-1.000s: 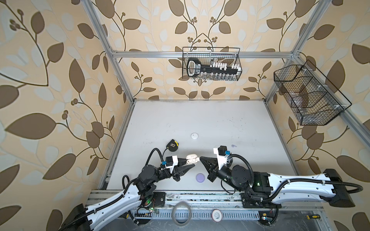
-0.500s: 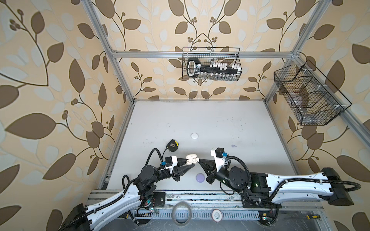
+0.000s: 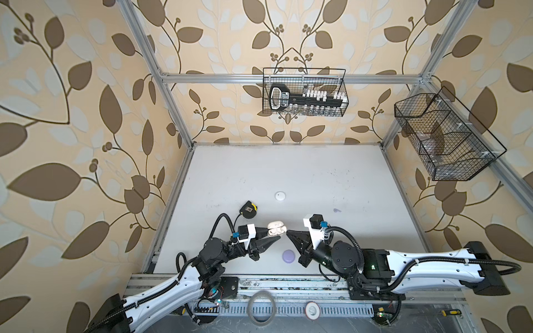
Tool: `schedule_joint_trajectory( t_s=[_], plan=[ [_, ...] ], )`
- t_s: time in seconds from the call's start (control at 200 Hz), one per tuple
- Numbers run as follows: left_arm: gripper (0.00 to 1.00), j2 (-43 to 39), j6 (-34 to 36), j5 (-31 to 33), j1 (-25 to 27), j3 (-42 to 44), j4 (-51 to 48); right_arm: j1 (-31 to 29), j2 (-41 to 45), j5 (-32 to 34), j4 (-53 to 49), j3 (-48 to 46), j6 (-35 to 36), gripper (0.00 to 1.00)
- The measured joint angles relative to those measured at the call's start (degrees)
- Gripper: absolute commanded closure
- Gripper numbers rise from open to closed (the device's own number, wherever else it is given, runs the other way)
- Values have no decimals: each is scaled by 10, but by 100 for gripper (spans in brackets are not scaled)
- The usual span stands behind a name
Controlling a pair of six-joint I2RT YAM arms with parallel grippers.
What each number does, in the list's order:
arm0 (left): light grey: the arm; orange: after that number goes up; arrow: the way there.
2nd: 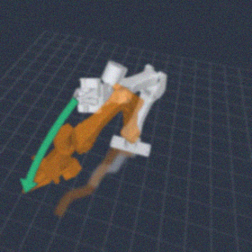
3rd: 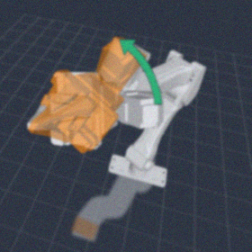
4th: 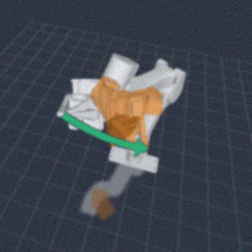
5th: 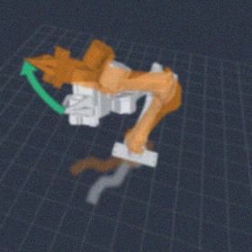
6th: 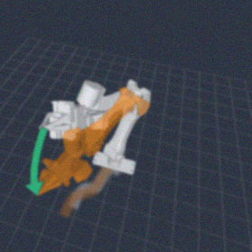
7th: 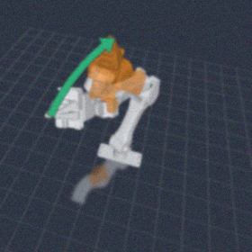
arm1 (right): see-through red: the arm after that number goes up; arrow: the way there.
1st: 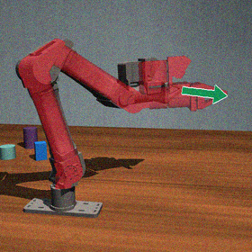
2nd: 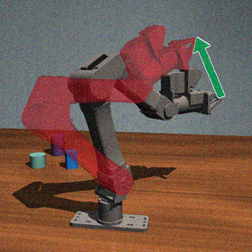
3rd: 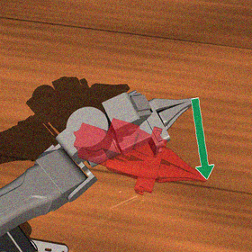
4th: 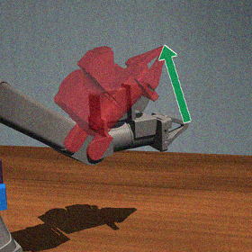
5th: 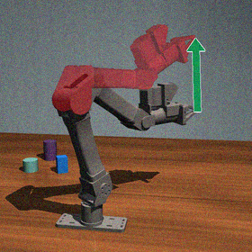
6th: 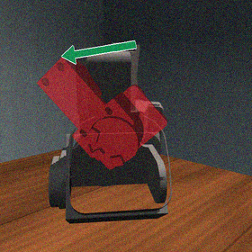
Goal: Insert the wireless bluetooth earbuds into the charging case
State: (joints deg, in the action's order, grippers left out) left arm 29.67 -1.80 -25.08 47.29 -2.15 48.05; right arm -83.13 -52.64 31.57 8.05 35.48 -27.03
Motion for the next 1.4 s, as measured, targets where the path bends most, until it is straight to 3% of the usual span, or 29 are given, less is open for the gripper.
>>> schedule_joint_trajectory(
  t_s=[0.25,0.55,1.345,1.4],
  plan=[
    [100,1,0,-14,0,0,1,49,4,-61,-47,28,25,99],
    [100,1,2,-16,0,0,1,55,-6,-92,-53,28,33,100],
    [100,1,2,-7,-1,-1,7,35,-29,-90,-55,42,61,100],
    [100,1,2,-5,-1,-1,8,34,-30,-87,-56,44,65,95]
  ],
)
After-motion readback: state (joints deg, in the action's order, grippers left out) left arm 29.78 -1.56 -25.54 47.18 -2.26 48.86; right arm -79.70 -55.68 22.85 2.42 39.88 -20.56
